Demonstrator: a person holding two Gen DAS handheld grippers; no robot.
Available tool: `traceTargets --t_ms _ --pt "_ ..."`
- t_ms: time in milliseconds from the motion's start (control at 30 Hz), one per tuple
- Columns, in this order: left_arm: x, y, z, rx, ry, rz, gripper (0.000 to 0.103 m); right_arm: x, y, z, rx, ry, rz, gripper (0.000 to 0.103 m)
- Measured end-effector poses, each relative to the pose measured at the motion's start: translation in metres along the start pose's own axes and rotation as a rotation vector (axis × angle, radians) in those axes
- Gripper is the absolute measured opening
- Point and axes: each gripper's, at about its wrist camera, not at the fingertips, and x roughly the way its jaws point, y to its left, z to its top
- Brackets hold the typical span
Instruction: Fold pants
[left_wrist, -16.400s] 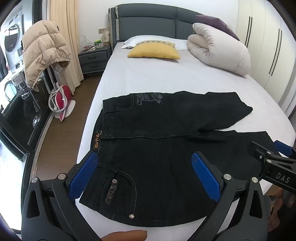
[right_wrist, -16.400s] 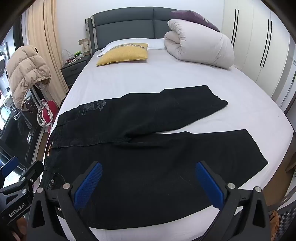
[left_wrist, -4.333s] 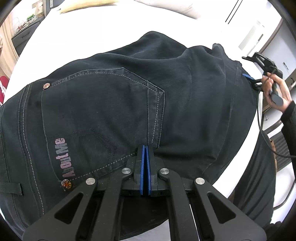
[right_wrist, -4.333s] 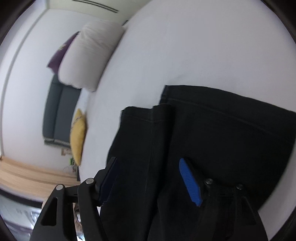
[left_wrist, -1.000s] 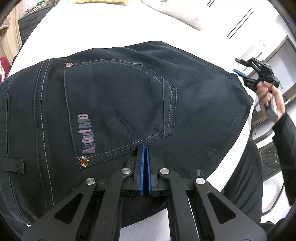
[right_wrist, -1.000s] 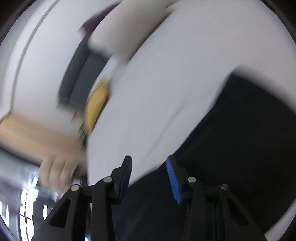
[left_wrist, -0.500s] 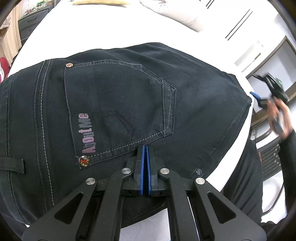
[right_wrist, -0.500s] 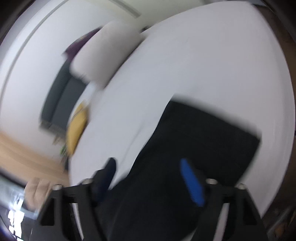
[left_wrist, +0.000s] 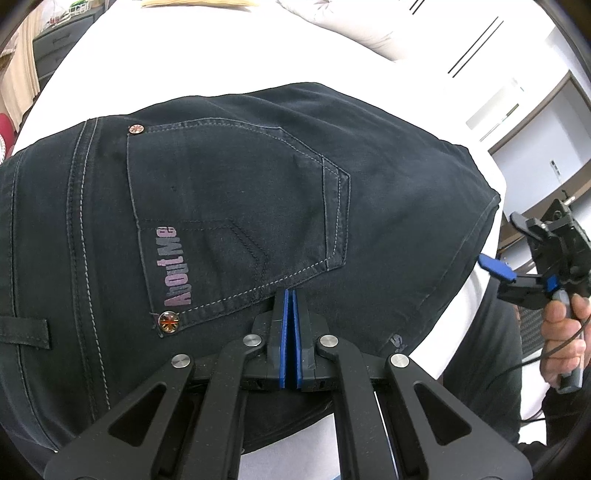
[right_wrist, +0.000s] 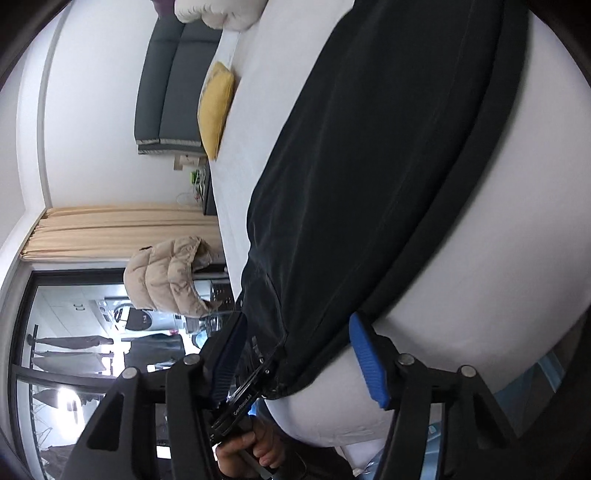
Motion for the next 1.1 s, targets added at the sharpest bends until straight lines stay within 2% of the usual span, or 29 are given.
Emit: traceTargets --t_ms 200,400,467,500,533,600,800,1000,1100 --pt "0.000 0.002 0.000 0.003 0.002 -0.003 0.002 0.028 -0.003 -0.009 0.038 0.024 -0.025 0.055" --pt "-0.001 0.004 0.003 0.005 0.004 -0.005 0.002 0.024 -0.022 -0.014 0.075 0.034 -0.024 0.041" --pt "-0.001 0.003 0.003 0.006 0.004 -0.005 0.002 0.028 -0.023 -0.013 0.075 0.038 -0.027 0.030" --pt "-0.001 0.003 0.003 0.007 0.005 -0.005 0.002 0.029 -0.027 -0.013 0.075 0.040 -0.031 0.016" --pt "-0.001 0.003 0.003 0.006 0.005 -0.005 0.002 0.027 -0.033 -0.012 0.076 0.042 -0.042 0.008" --pt "-0.002 0.003 0.003 0.010 0.008 -0.004 0.002 0.026 -0.039 -0.015 0.083 0.036 -0.046 0.004" --pt "-0.007 0.005 0.002 0.011 0.011 -0.012 0.002 0.014 -0.050 -0.032 0.107 0.003 -0.024 0.002" --pt "-0.008 0.007 0.001 0.007 0.008 -0.010 0.002 0.014 -0.042 -0.029 0.060 0.009 -0.027 0.004" --pt "-0.008 0.009 0.003 0.005 0.008 -0.013 0.002 0.009 -0.054 -0.018 0.115 0.000 0.017 0.011"
